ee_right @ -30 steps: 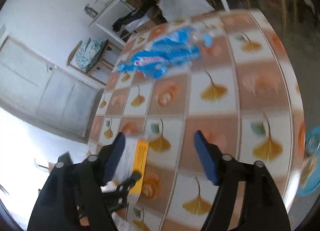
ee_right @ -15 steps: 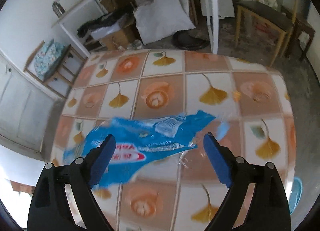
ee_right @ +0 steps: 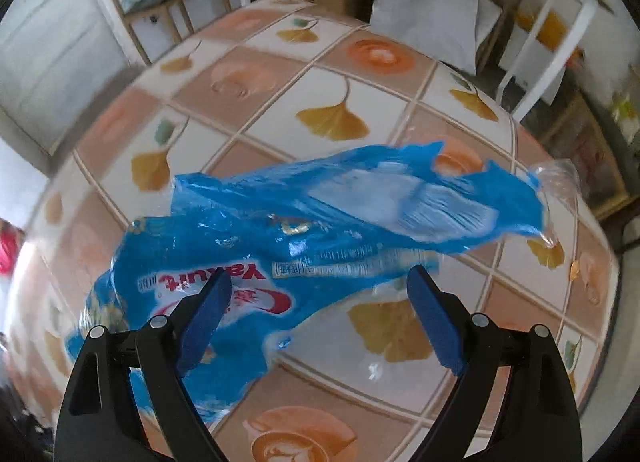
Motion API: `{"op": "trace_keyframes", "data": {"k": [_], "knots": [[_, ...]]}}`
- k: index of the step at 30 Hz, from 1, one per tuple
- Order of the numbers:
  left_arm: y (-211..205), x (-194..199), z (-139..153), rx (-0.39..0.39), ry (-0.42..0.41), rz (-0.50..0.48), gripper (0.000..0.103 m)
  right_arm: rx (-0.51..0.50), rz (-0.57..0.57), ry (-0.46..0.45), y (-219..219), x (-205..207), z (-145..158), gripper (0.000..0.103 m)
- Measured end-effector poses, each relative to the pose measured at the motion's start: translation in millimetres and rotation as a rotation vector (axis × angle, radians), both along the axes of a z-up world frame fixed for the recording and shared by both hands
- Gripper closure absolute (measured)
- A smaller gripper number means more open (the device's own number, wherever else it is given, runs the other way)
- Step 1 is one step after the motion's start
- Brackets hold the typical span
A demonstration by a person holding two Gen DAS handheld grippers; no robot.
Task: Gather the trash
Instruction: 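Grasp the blue Yakult plastic bag with the right tool while the left tool holds the box, then lift the blue bag with the right tool while the left tool holds the box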
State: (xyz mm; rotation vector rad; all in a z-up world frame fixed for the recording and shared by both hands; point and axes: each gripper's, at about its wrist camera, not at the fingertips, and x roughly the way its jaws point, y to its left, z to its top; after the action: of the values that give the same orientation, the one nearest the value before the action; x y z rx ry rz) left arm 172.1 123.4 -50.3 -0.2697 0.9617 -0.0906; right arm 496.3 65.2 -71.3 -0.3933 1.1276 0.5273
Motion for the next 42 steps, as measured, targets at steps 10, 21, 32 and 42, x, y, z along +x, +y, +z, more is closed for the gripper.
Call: {"op": "trace_keyframes", "data": {"k": [10,21,32,42], "knots": [[4.6,-4.2,-1.3,-0.008,-0.034,0.029,0.03,0.076,0.032,0.016,-16.2,-44.2,7.6,0.094],[22.3,-21.3,-0.5,-0.105,-0.082,0.059,0.032,0.192,0.07,0.184,-109.8,-187.1,8.7,0.097],[-37.8,-34.6,-3.6,-0.168,-0.083,-0.108,0.032,0.544,-0.115,0.345,-172.2,-263.8,-0.6,0.076],[-56.8,-39.4,-2.6,-0.01,-0.098,-0.13,0.032,0.58,0.057,0.158,-207.4,-294.8,79.0,0.021]]}}
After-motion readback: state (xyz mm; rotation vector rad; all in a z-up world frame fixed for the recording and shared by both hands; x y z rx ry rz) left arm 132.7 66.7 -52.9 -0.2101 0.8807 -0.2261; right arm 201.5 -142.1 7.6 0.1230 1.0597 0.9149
